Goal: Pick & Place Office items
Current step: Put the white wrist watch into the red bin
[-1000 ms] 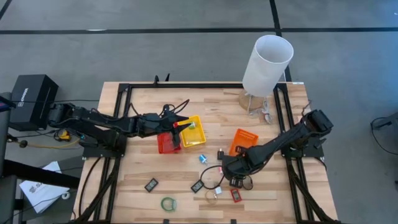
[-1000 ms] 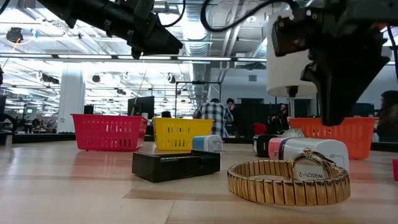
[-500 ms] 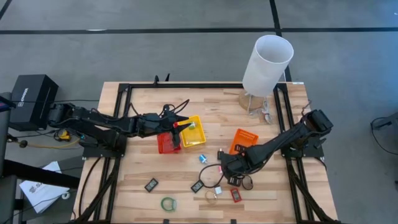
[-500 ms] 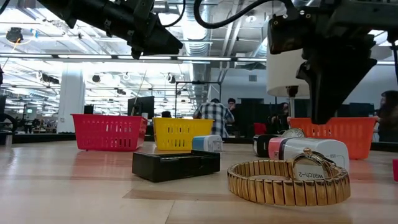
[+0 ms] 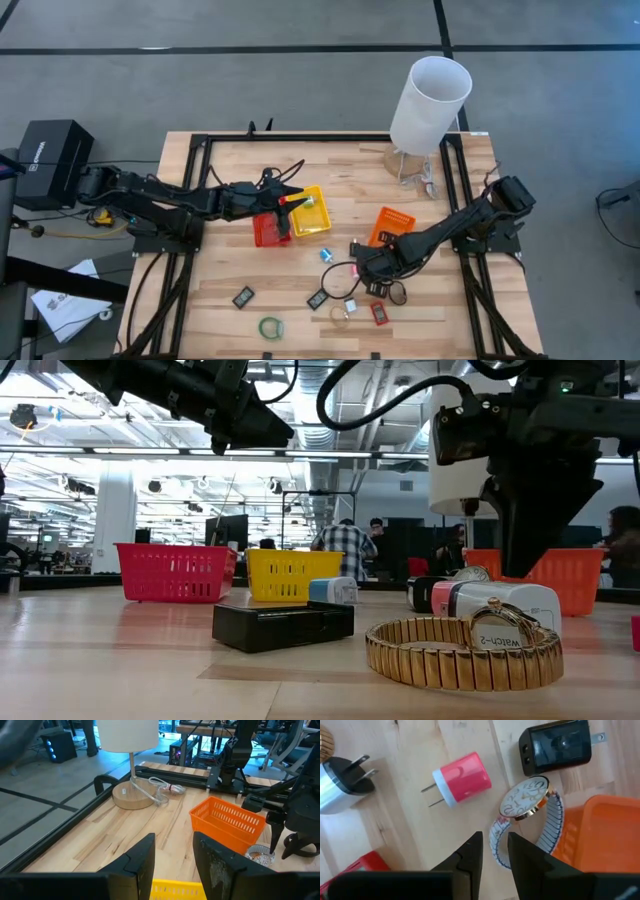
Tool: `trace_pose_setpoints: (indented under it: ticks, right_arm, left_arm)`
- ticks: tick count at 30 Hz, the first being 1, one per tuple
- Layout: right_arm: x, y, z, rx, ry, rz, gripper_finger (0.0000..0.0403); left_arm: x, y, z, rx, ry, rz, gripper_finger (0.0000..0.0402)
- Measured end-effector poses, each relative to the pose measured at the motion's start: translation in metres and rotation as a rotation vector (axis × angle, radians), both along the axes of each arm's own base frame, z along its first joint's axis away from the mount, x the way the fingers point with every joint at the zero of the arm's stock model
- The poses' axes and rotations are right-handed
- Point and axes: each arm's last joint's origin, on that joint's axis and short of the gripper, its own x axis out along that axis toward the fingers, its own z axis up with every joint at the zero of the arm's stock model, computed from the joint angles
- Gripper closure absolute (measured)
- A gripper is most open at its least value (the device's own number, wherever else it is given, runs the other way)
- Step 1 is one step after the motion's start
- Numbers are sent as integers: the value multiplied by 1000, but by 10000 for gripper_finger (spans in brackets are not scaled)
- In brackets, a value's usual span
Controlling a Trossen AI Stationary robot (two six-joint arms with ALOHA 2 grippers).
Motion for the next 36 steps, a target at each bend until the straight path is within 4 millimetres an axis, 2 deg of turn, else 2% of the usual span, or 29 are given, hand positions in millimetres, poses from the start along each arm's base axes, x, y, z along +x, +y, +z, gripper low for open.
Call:
trace_pose_setpoints:
  ticks: [14,23,29,36]
  right_arm:
    - [0,1,0,4,1,-17,320]
    - [7,6,-33,10,104,48,320]
    - [9,3,-34,17,108,42,324]
    - [9,4,-34,25,100,44,354]
  left_arm:
    - [0,0,0,0,0,0,275]
    - [0,0,0,0,0,0,275]
    - [0,0,0,0,0,0,275]
    - [0,0,0,0,0,0,275]
